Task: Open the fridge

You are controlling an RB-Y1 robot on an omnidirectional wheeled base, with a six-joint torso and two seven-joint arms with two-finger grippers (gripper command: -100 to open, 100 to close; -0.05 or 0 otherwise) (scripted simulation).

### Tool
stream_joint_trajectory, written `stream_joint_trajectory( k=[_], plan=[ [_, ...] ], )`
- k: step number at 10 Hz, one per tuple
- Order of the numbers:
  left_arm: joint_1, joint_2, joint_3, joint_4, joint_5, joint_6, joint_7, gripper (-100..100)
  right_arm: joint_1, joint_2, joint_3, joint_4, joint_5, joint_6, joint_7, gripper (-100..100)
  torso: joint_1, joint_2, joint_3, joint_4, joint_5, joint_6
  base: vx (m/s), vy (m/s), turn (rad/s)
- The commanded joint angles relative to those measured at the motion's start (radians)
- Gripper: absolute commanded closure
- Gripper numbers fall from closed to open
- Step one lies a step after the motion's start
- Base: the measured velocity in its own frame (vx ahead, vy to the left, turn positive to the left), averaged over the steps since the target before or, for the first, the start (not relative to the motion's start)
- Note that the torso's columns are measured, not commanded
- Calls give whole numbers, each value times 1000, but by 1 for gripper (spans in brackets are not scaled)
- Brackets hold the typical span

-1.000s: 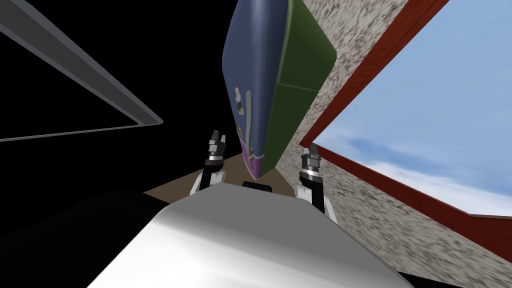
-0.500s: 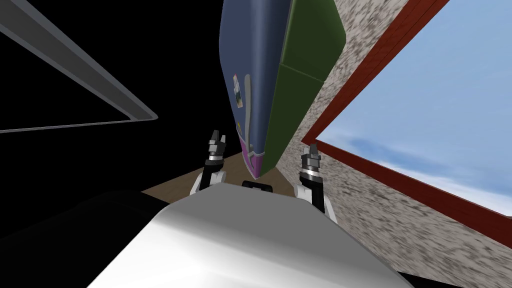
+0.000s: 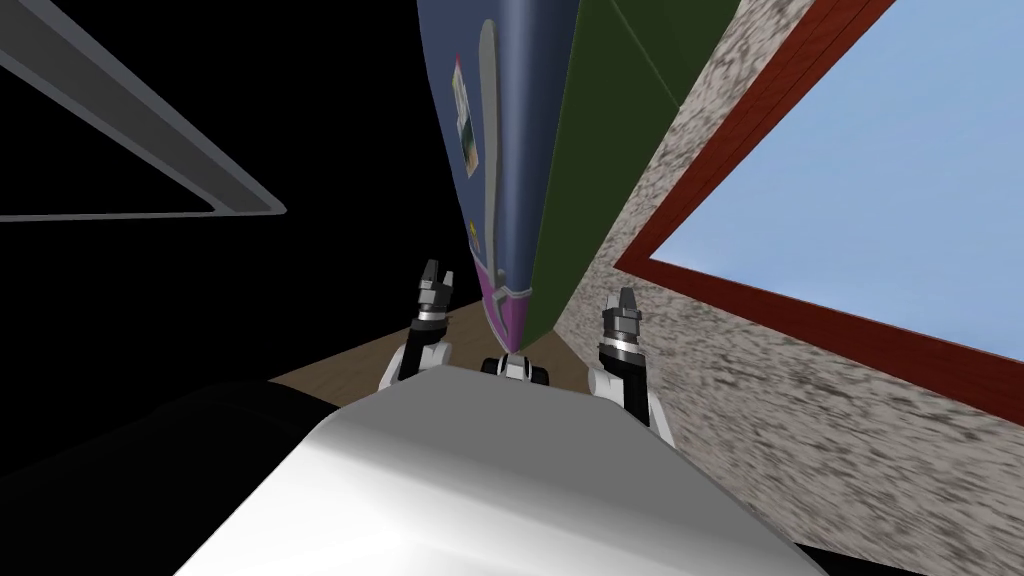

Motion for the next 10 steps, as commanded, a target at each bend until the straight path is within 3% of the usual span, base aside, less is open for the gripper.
stream_joint_trajectory(
  k=[1, 3, 6, 10],
  plan=[
    [-5, 55, -6, 24, -15, 1, -11, -100, 0, 0, 0, 0, 0, 0, 0, 0, 0, 9, -19, 10, 0, 0, -8, -16, -62],
    [-16, 79, -13, 69, -40, 1, -29, -100, 0, 0, 0, 0, 0, 0, 0, 0, -1, 13, -25, 14, 0, 0, -5, -27, -89],
    [-30, 84, -22, 126, -72, 1, -53, -100, 0, 0, 0, 0, 0, 0, 0, 0, 0, 13, -25, 14, 0, 0, -7, -29, -98],
    [-48, 142, -34, 201, -114, 2, -84, -100, 0, 0, 0, 0, 0, 0, 0, 0, 0, 13, -25, 14, 0, 0, -6, -30, -88]
  ],
)
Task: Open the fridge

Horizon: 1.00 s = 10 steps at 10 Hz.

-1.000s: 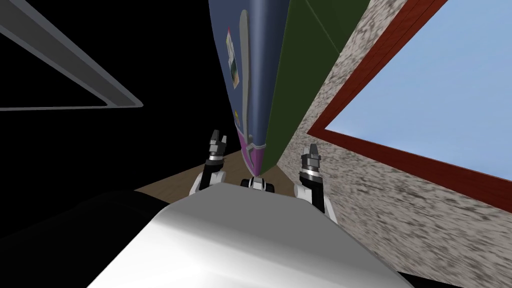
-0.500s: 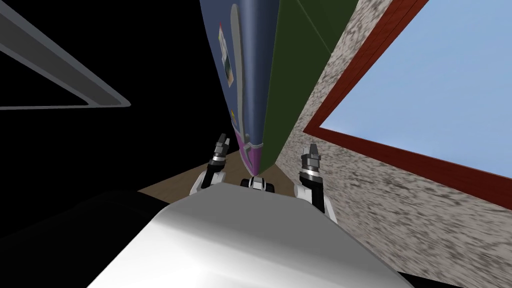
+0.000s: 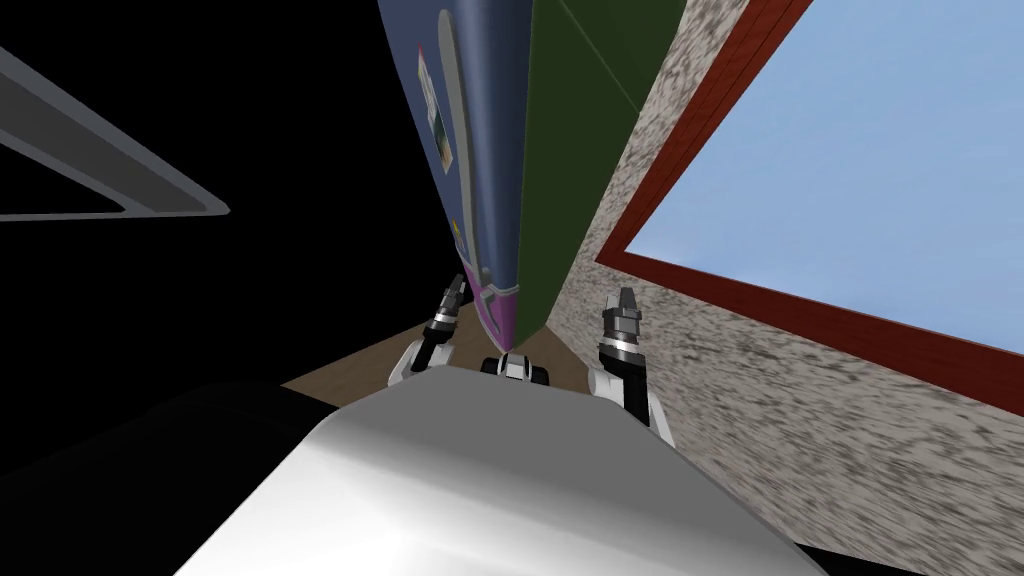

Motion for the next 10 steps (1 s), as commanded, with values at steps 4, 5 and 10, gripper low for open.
stream_joint_trajectory(
  k=[4, 5, 10],
  plan=[
    [-23, 84, -14, 95, -54, 4, -39, -100, 0, 0, 0, 0, 0, 0, 0, 0, 0, 0, 0, 0, 0, 0, -3, -24, -82],
    [-25, 91, -16, 105, -60, 5, -43, -100, 0, 0, 0, 0, 0, 0, 0, 0, -1, 0, 0, 0, 0, 0, -2, -24, -50],
    [-10, 121, -17, 78, -71, 34, -41, -100, 0, 0, 0, 0, 0, 0, 0, 0, 0, -2, -1, 0, 0, 0, 28, -16, -35]
  ],
)
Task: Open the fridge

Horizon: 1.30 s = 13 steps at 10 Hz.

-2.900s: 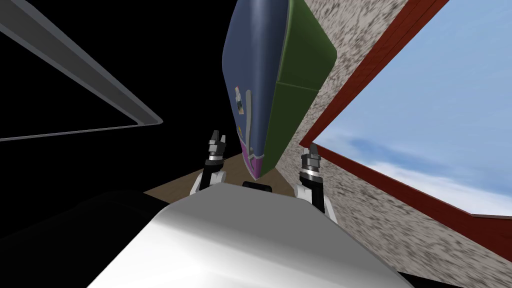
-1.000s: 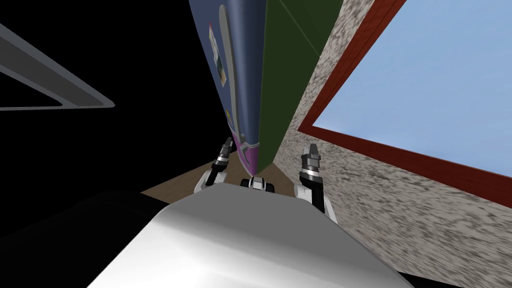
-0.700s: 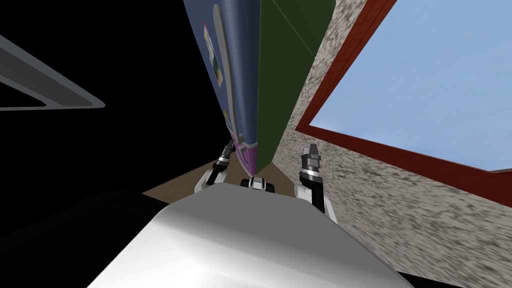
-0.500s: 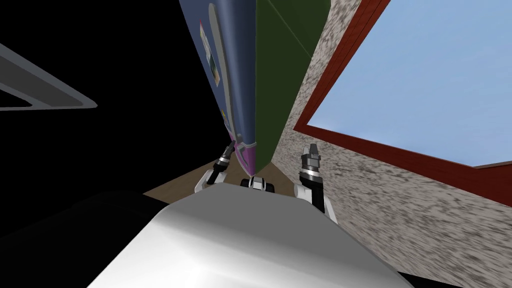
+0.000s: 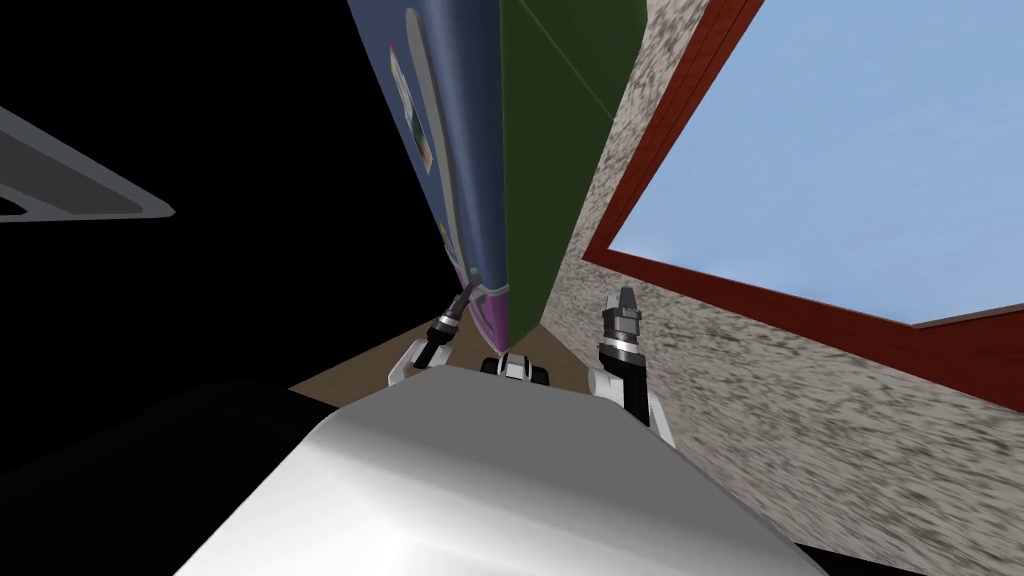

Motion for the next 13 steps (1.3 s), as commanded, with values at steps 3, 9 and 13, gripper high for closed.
stream_joint_trajectory(
  k=[3, 9, 13],
  plan=[
    [3, 3, 1, -11, 0, 10, 4, 100, 0, 0, 0, 0, 0, 0, 0, 0, 1, 4, 2, 1, 0, 0, 37, -8, 0],
    [23, 54, -34, -24, 0, -29, 31, 100, -1, -1, 0, 0, 0, 0, 0, 0, 15, 5, 2, 5, 2, -1, -80, 155, -55],
    [52, 111, -67, -64, 0, -54, 65, 100, 0, -1, -1, 0, 0, 0, 0, 0, 9, -10, -10, 7, -4, -1, -115, 331, -90]
  ],
)
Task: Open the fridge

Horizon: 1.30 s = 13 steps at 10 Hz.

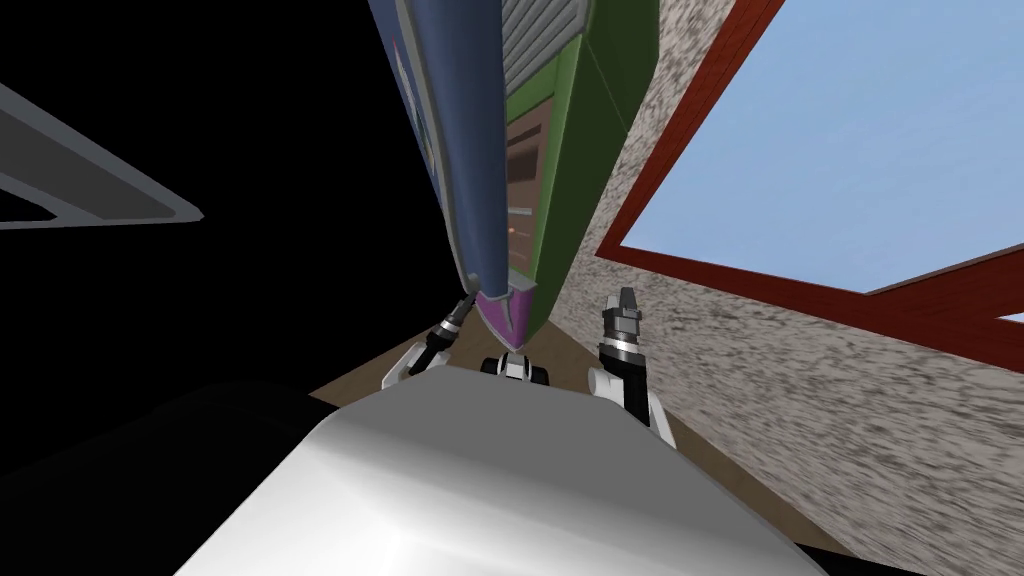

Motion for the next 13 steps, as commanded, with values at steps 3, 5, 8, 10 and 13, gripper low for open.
stream_joint_trajectory(
  k=[3, 5, 8, 10, 13],
  plan=[
    [31, 82, -35, -71, 4, -45, 49, 100, 0, 0, 0, 0, 0, 0, 0, 0, 0, -2, -2, 2, 0, 1, -129, 410, -116],
    [47, 93, -62, -59, -5, -37, 51, 100, 0, 0, 0, 0, 0, 0, 0, 0, -6, 1, -1, 2, -2, 2, -119, 302, -64],
    [60, 127, -83, -76, -10, -67, 68, 100, 0, 0, 0, 0, 0, 0, 0, 0, -4, 3, 4, -6, 3, 2, -44, 272, -97],
    [66, 142, -92, -83, -11, -83, 75, 100, 0, 0, 0, 0, 0, 0, 0, 0, -4, -3, -1, -5, 3, 2, 12, 239, -51],
    [78, 174, -110, -99, -15, -114, 90, 100, 0, 0, 0, 0, 0, 0, 0, 0, -8, -5, -3, -5, 1, 3, -36, 240, -63]
  ],
)
